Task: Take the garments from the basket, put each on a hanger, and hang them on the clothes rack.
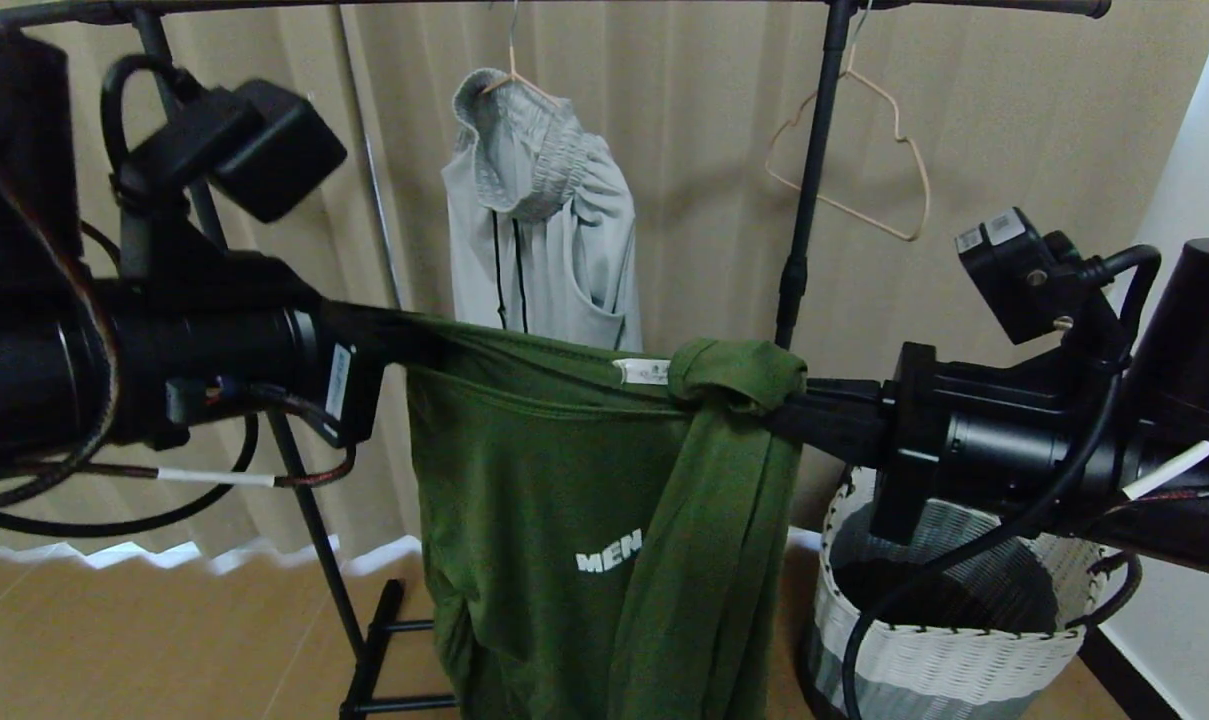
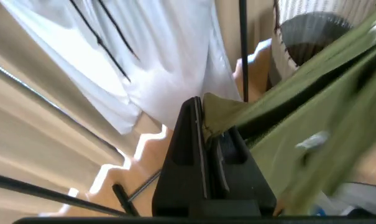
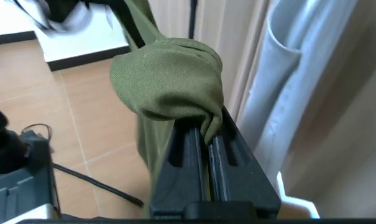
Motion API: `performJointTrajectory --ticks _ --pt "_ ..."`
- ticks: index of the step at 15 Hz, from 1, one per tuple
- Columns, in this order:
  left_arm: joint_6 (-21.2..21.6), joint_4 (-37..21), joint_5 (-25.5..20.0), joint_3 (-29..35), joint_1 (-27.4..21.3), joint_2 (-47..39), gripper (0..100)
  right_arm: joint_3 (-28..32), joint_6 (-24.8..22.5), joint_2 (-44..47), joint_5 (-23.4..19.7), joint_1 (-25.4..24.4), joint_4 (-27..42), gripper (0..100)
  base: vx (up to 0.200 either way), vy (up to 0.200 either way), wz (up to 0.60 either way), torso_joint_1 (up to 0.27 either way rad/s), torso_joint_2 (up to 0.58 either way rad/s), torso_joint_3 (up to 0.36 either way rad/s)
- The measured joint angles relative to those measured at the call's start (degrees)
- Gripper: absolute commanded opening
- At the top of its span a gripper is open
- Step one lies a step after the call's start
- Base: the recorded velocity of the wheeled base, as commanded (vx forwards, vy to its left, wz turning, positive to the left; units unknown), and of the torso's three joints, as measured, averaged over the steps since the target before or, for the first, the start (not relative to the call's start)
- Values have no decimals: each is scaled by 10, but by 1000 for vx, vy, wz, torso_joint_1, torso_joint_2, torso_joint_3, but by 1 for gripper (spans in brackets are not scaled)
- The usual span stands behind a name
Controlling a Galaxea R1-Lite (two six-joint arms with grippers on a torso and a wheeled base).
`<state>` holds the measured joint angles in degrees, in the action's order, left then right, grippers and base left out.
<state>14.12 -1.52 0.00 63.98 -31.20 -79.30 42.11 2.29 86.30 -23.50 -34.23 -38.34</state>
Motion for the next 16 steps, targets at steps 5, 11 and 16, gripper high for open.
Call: performJointTrajectory --ticks 5,11,16 --pt "-45 -20 17 102 -47 -36 0 -2 -17 31 0 5 1 100 0 0 0 0 0 0" --pt "-124 -16 119 128 -89 -85 0 5 -16 62 -1 -2 -2 100 0 0 0 0 0 0" --pt "-132 -17 198 152 -110 -127 0 20 -16 85 0 -44 -17 100 0 0 0 0 0 0"
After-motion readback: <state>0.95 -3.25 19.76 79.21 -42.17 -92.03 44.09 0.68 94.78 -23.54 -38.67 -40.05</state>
